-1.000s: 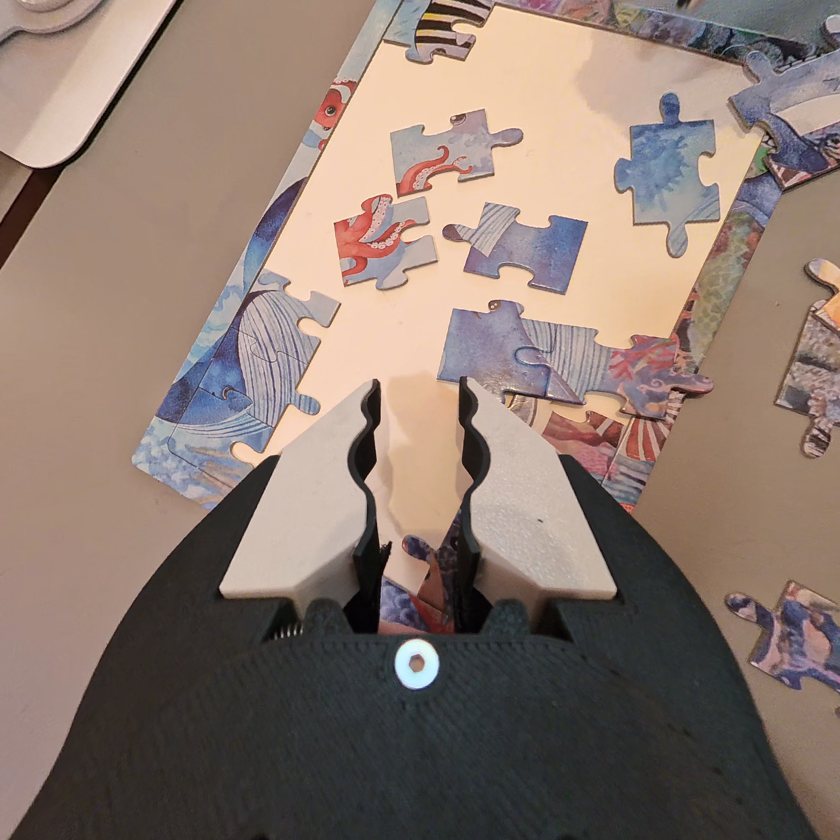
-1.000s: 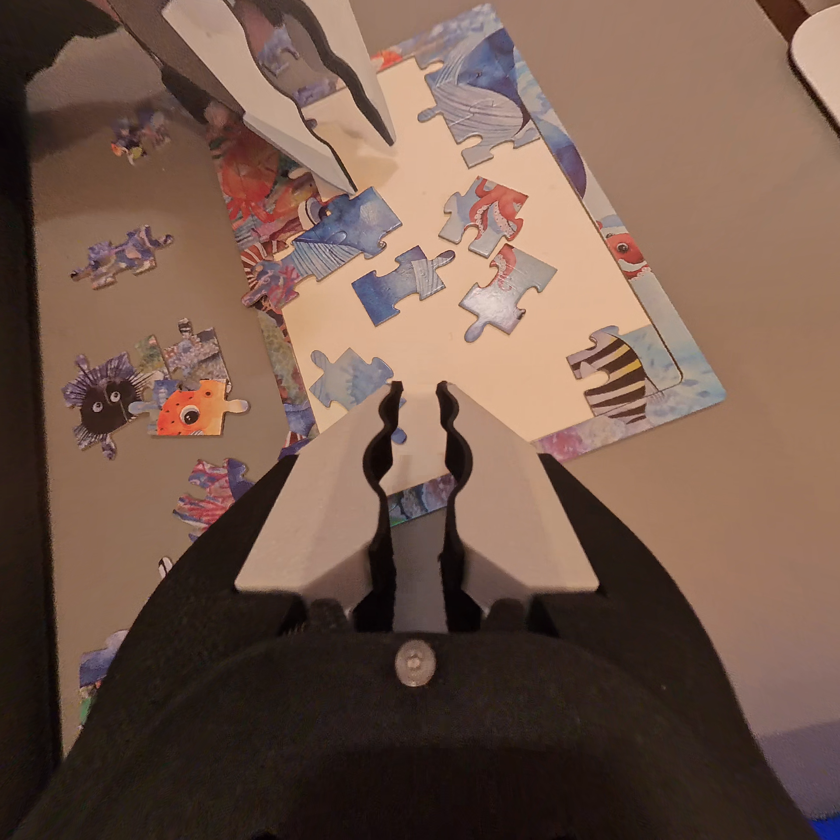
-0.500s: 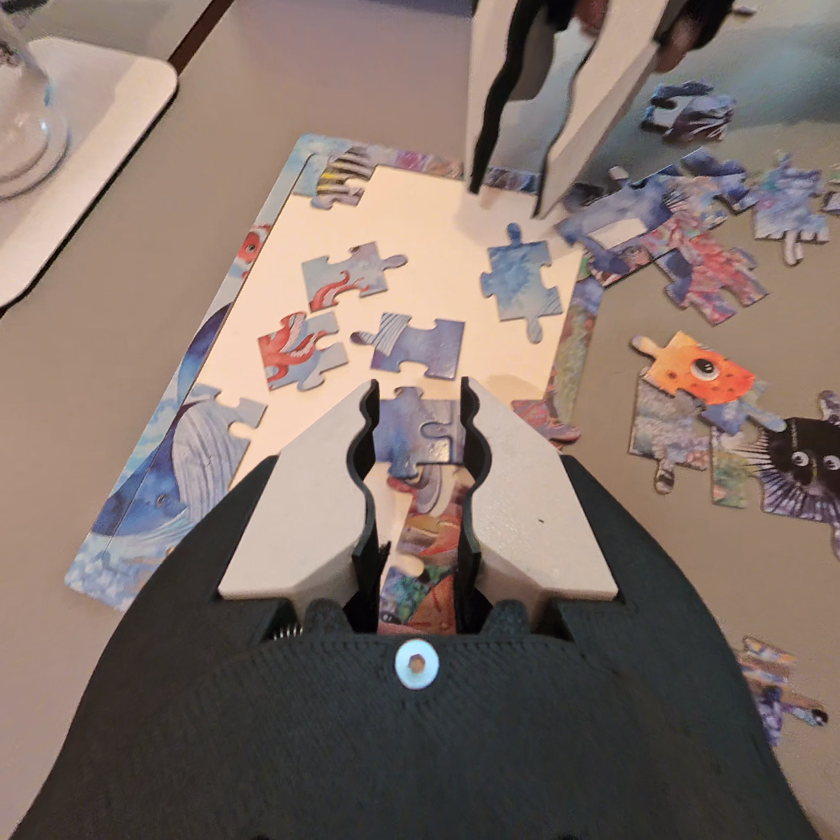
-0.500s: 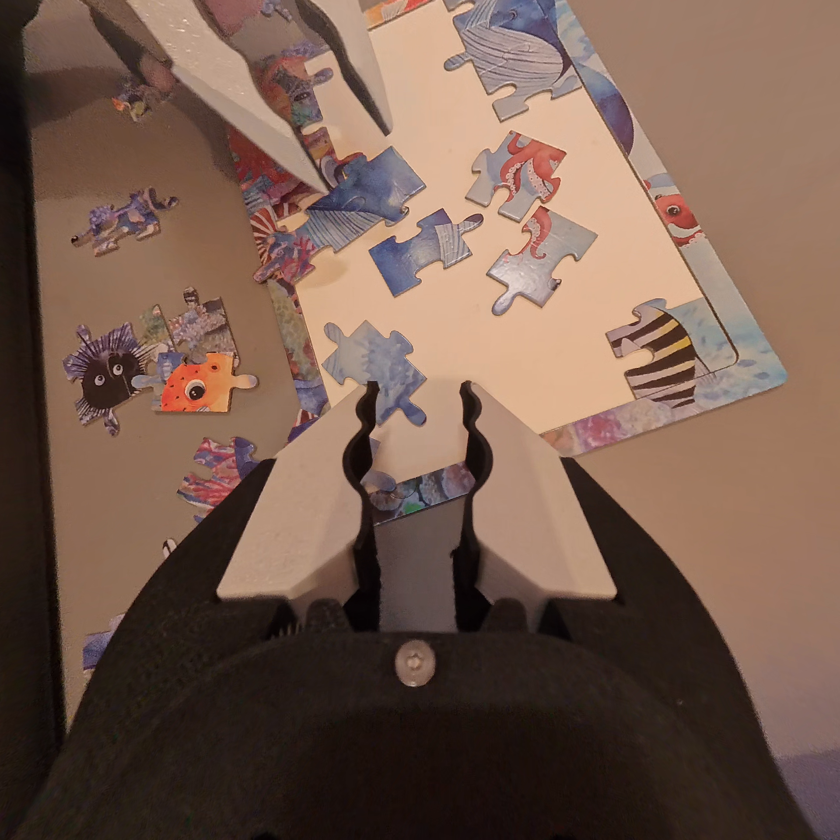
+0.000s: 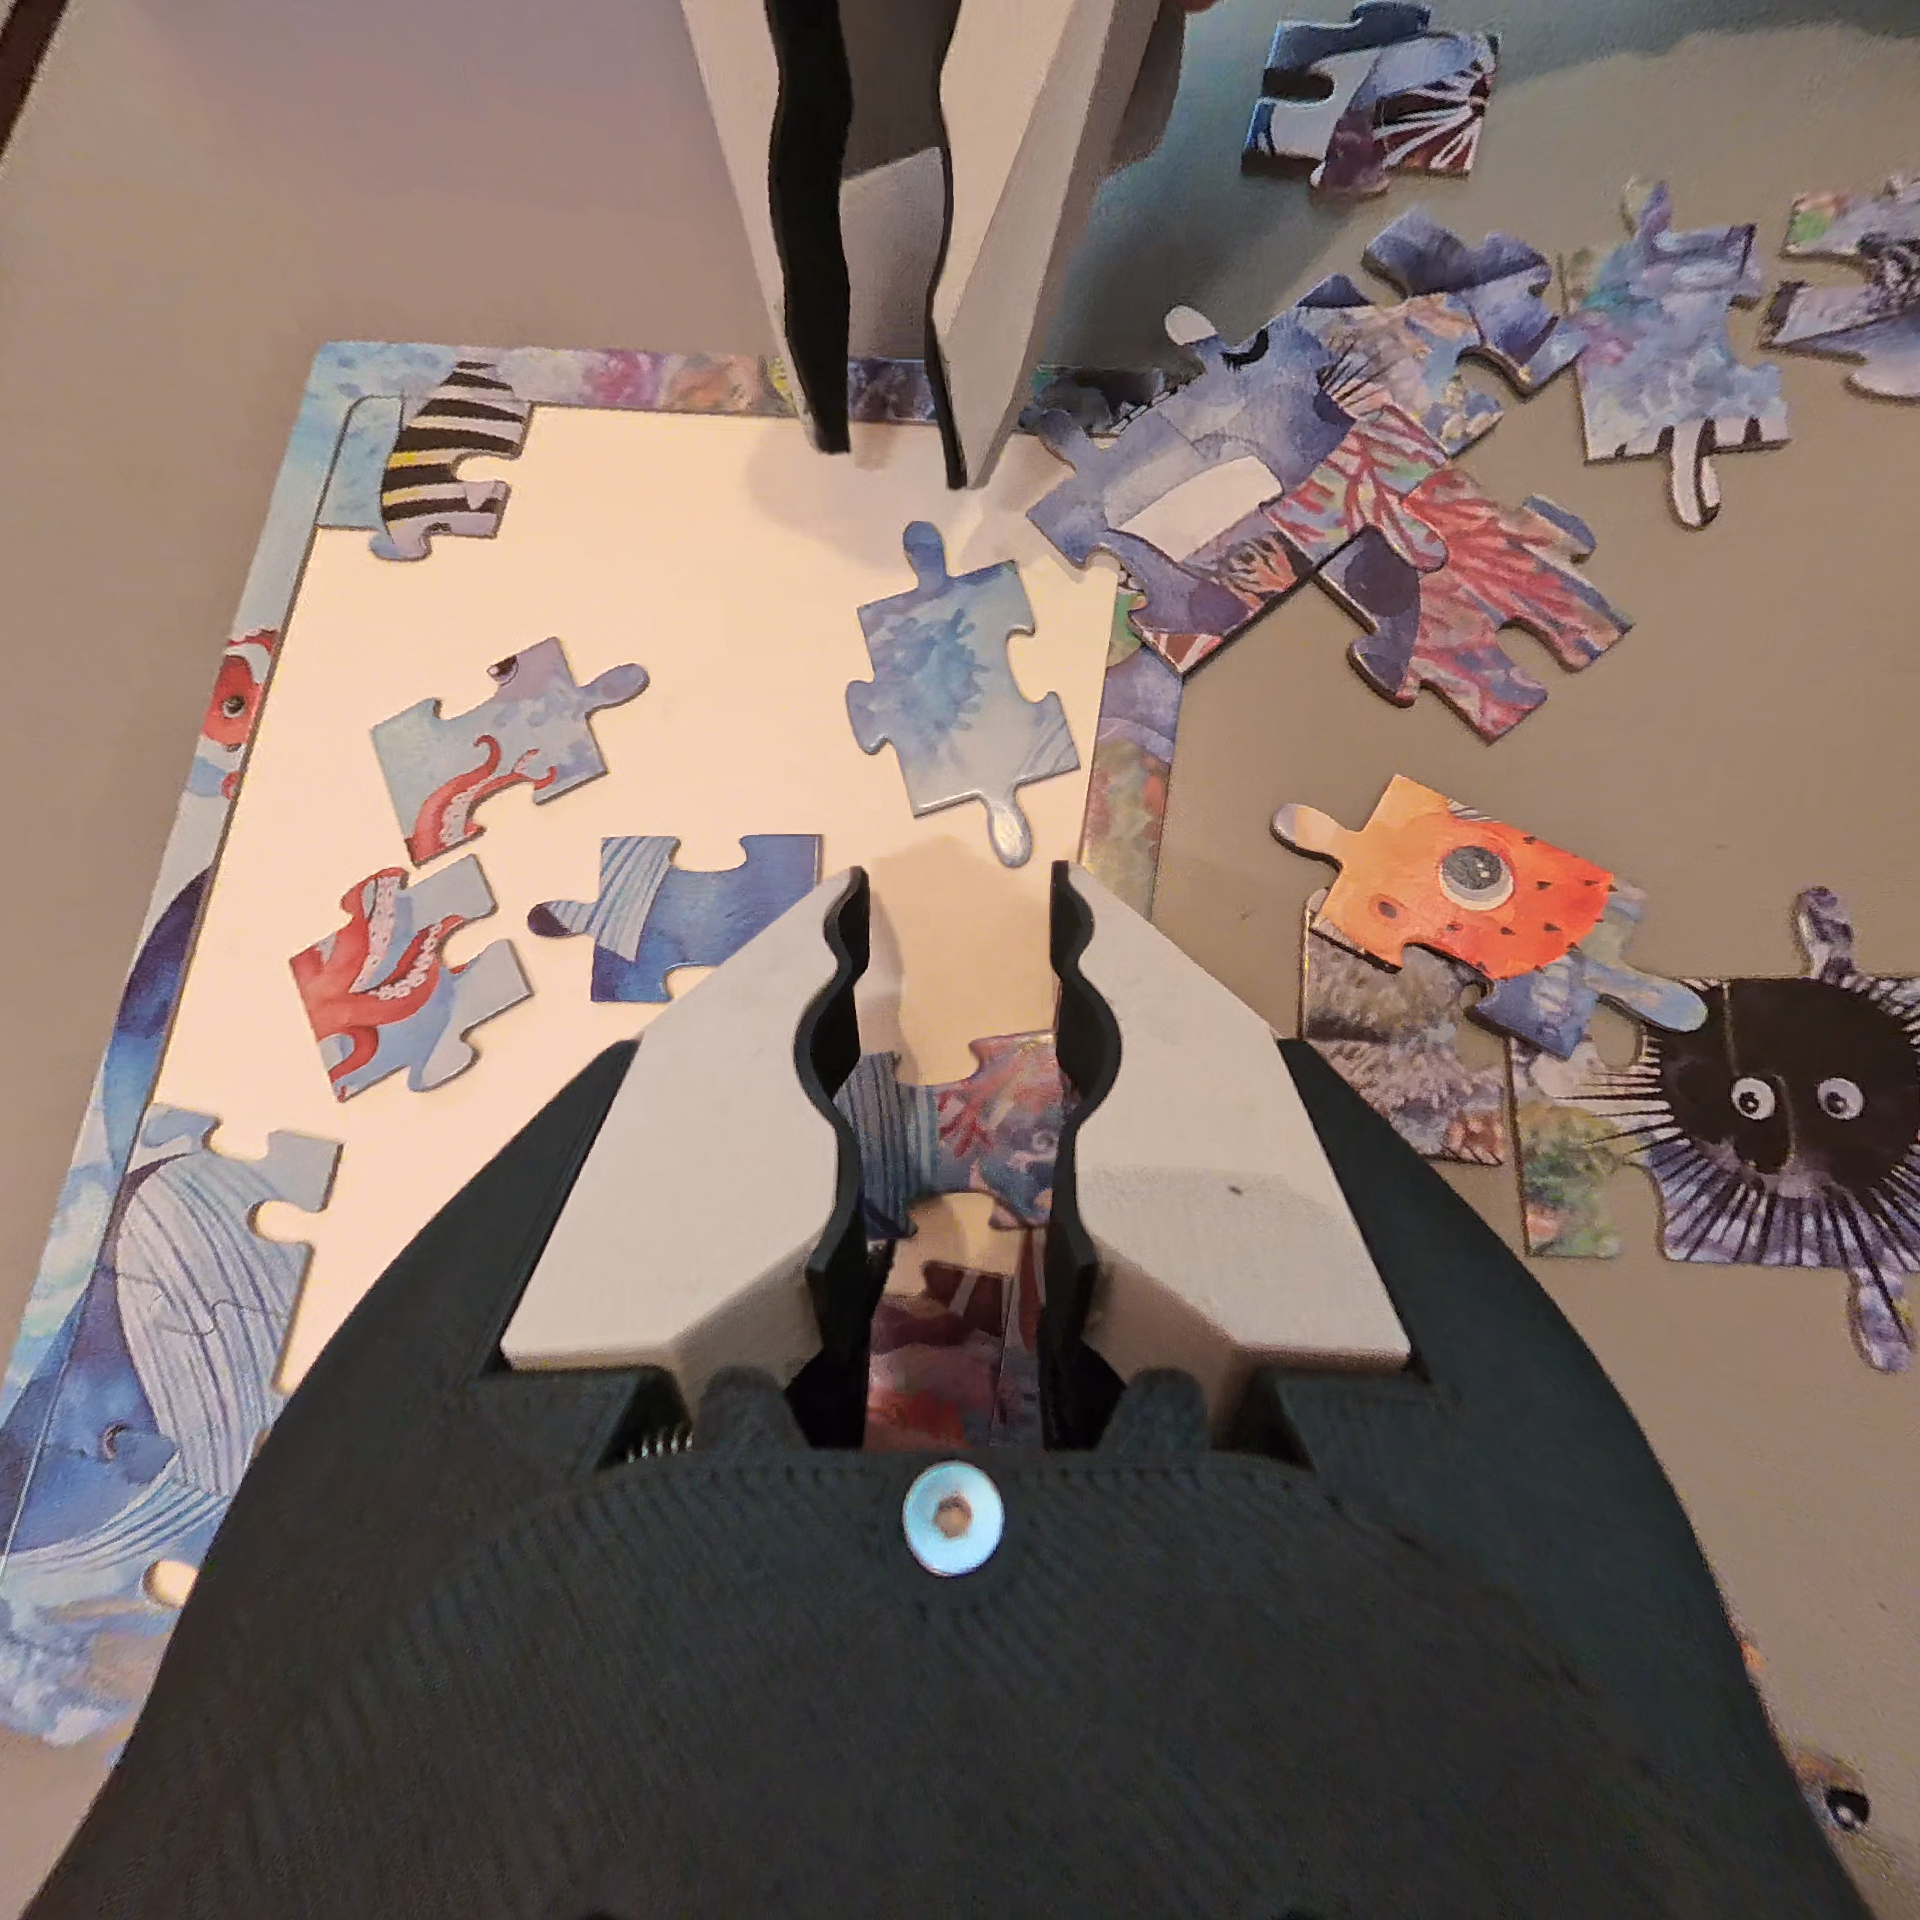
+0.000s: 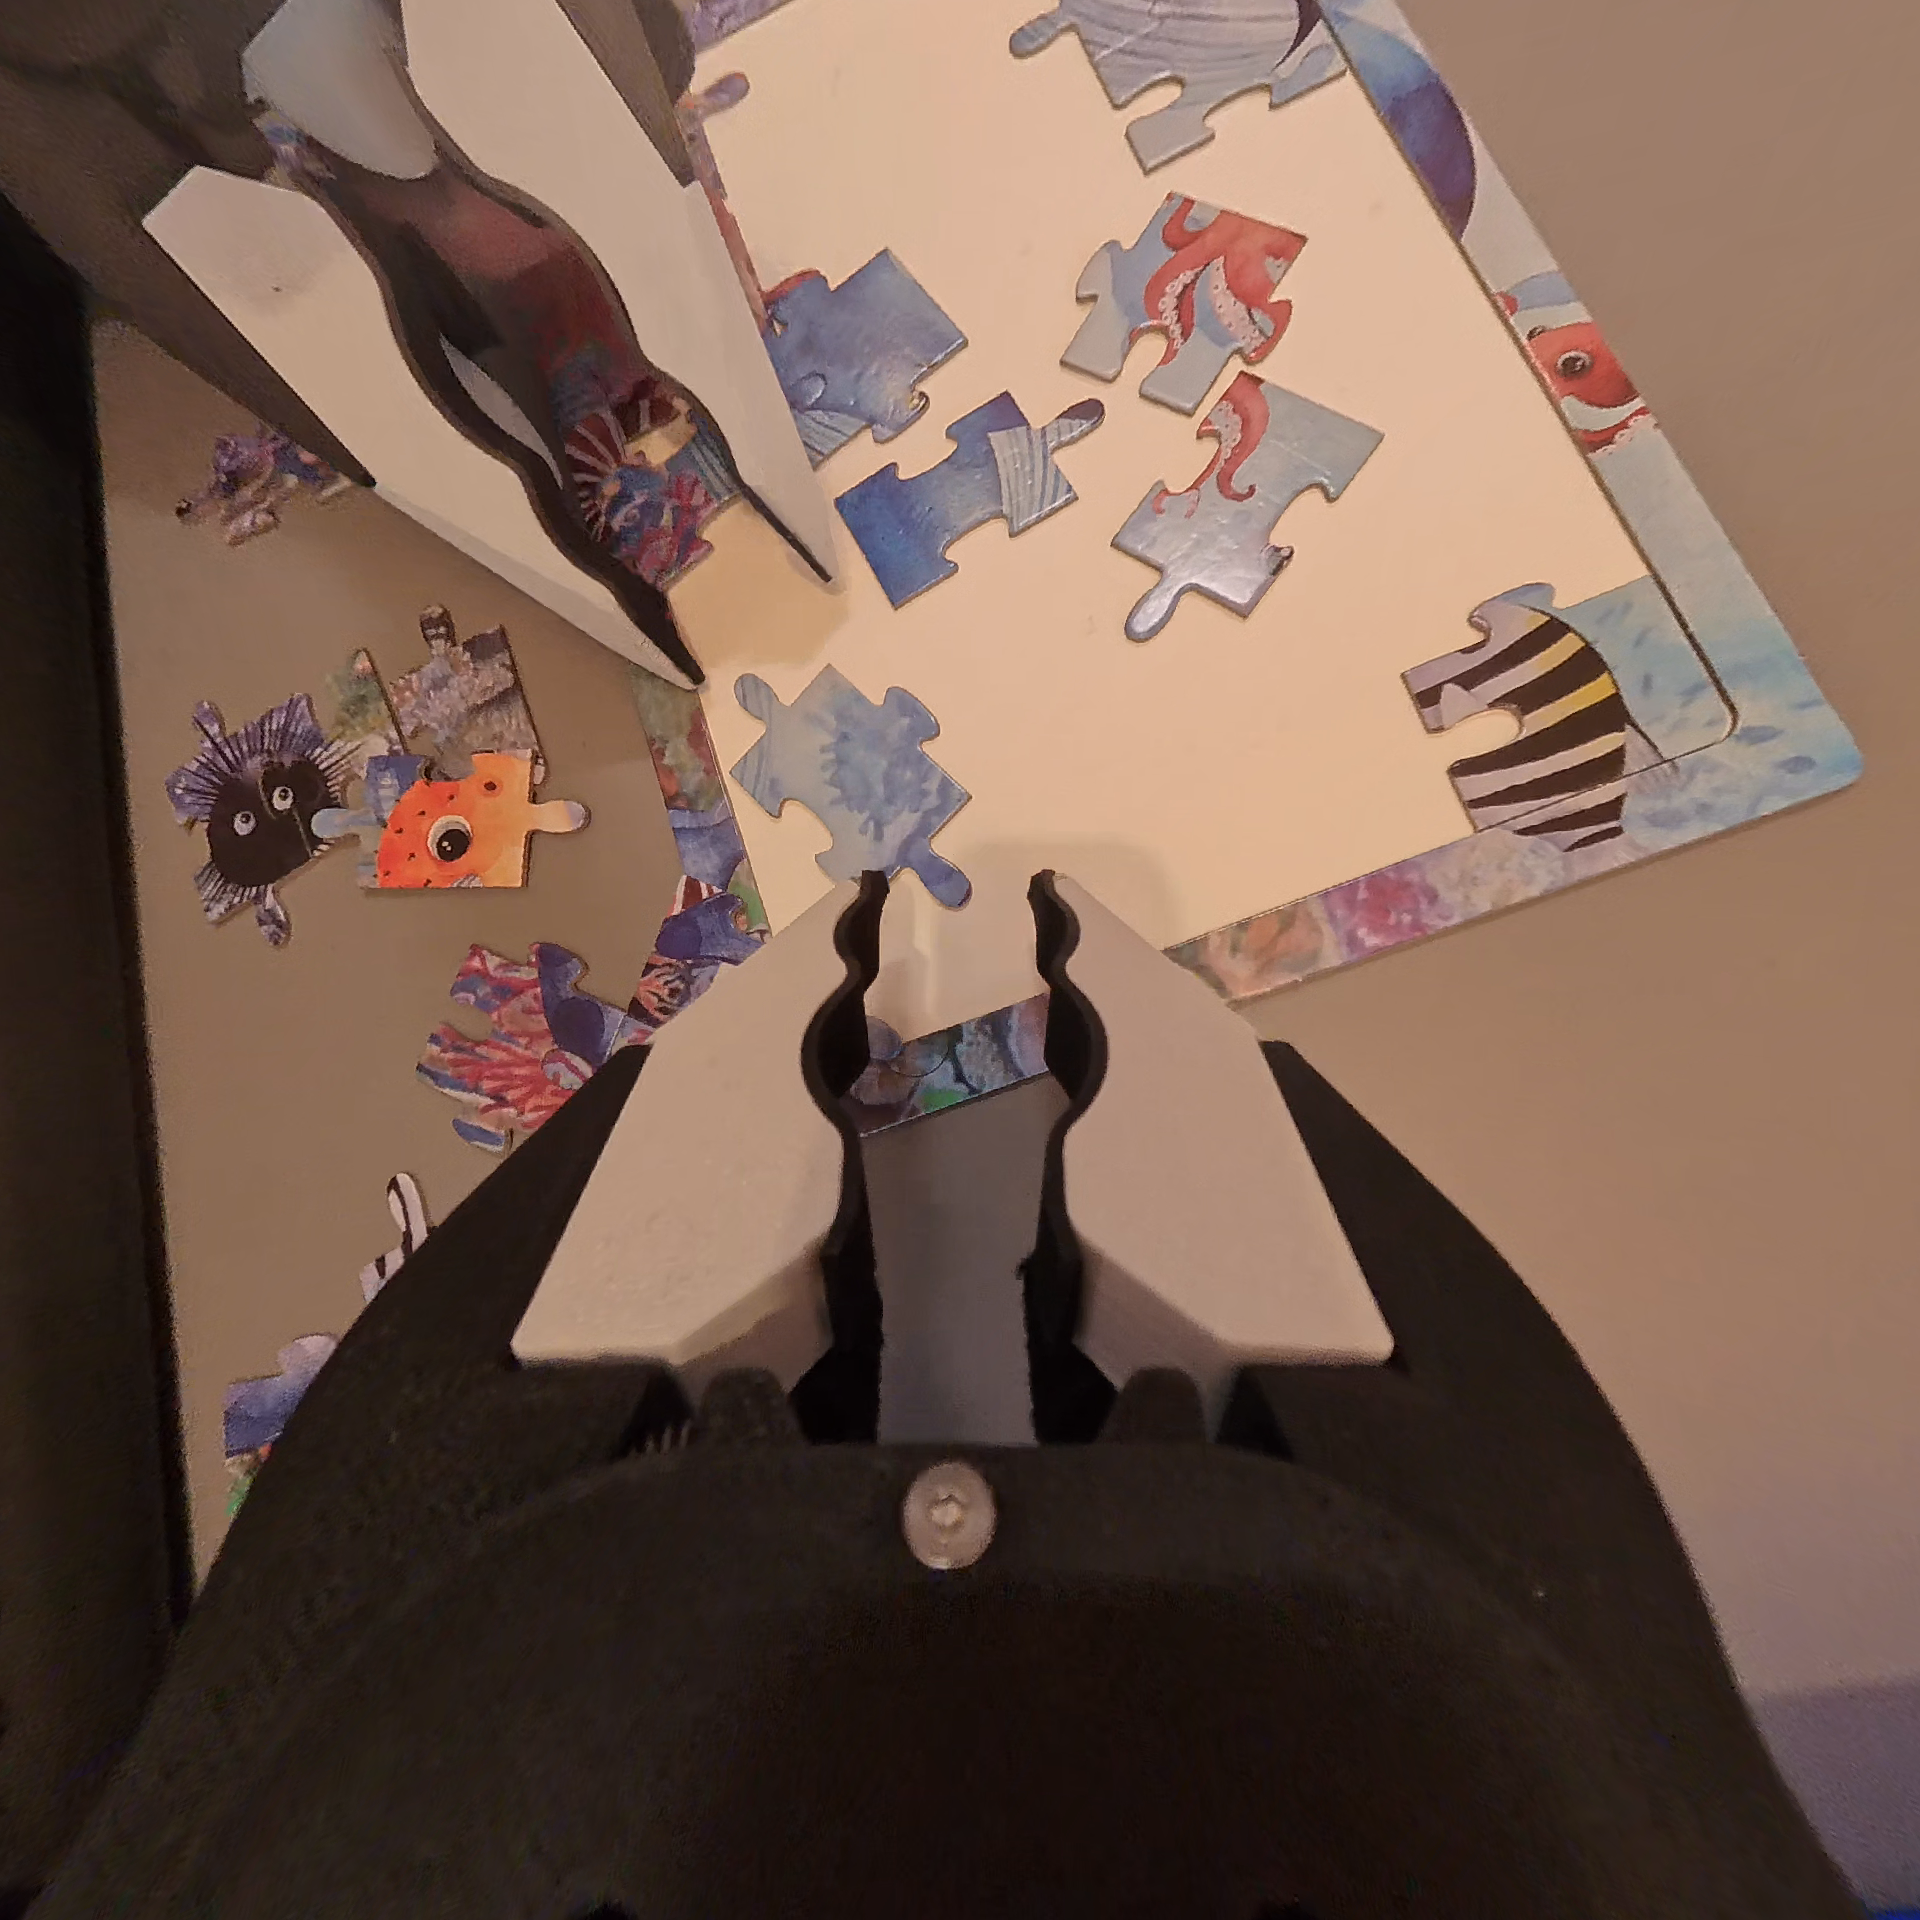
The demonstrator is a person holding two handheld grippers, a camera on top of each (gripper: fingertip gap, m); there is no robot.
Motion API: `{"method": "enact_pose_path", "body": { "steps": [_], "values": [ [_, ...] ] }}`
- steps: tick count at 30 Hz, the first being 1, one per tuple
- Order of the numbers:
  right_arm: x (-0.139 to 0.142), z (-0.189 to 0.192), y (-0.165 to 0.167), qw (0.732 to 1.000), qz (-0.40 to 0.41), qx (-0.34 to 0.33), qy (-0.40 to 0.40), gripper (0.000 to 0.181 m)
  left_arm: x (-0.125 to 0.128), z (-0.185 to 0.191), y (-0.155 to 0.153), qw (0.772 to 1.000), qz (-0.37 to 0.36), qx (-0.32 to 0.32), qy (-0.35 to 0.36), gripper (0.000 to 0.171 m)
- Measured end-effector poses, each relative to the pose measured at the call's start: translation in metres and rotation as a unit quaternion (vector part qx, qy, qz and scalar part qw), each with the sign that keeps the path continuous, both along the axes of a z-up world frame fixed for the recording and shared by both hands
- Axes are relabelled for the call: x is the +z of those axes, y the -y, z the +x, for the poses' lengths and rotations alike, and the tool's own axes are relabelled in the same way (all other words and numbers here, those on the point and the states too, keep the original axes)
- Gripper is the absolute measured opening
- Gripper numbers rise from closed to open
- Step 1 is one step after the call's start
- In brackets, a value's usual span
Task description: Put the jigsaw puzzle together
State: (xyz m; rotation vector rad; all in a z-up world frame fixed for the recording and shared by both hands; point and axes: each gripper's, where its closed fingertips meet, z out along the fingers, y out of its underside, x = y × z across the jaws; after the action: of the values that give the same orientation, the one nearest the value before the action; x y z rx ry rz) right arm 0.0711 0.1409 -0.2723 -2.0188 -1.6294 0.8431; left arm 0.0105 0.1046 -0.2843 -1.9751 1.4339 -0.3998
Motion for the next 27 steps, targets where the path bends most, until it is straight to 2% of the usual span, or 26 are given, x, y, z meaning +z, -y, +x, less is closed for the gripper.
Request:
{"method": "enact_pose_path", "body": {
  "steps": [8,11,13,16,18,21,27],
  "values": [
    [-0.011,-0.004,0.005,1.0,-0.018,0.011,0.007,0.024,-0.001,0.008,0.001,1.0,-0.002,-0.001,0.001,0.028],
    [-0.011,-0.008,0.01,1.0,-0.024,0.02,0.0,0.022,-0.002,0.01,0.005,1.0,-0.009,-0.009,0.006,0.019],
    [-0.009,-0.01,0.013,0.999,-0.027,0.029,-0.005,0.021,0.0,0.004,0.001,1.0,-0.008,-0.002,0.006,0.023],
    [-0.009,-0.012,0.012,1.0,-0.008,0.029,0.002,0.038,0.005,-0.005,-0.006,1.0,-0.009,0.018,0.017,0.026],
    [-0.01,-0.012,0.012,0.999,0.007,0.034,0.011,0.041,0.002,-0.008,-0.007,1.0,-0.004,0.019,0.005,0.026],
    [-0.01,-0.015,0.012,0.999,0.025,0.04,0.011,0.039,0.0,-0.009,-0.008,1.0,0.005,0.017,-0.008,0.026],
    [-0.011,-0.016,0.019,0.997,0.042,0.068,0.02,0.033,0.008,-0.029,-0.021,0.998,0.011,0.054,0.005,0.026]
  ]
}}
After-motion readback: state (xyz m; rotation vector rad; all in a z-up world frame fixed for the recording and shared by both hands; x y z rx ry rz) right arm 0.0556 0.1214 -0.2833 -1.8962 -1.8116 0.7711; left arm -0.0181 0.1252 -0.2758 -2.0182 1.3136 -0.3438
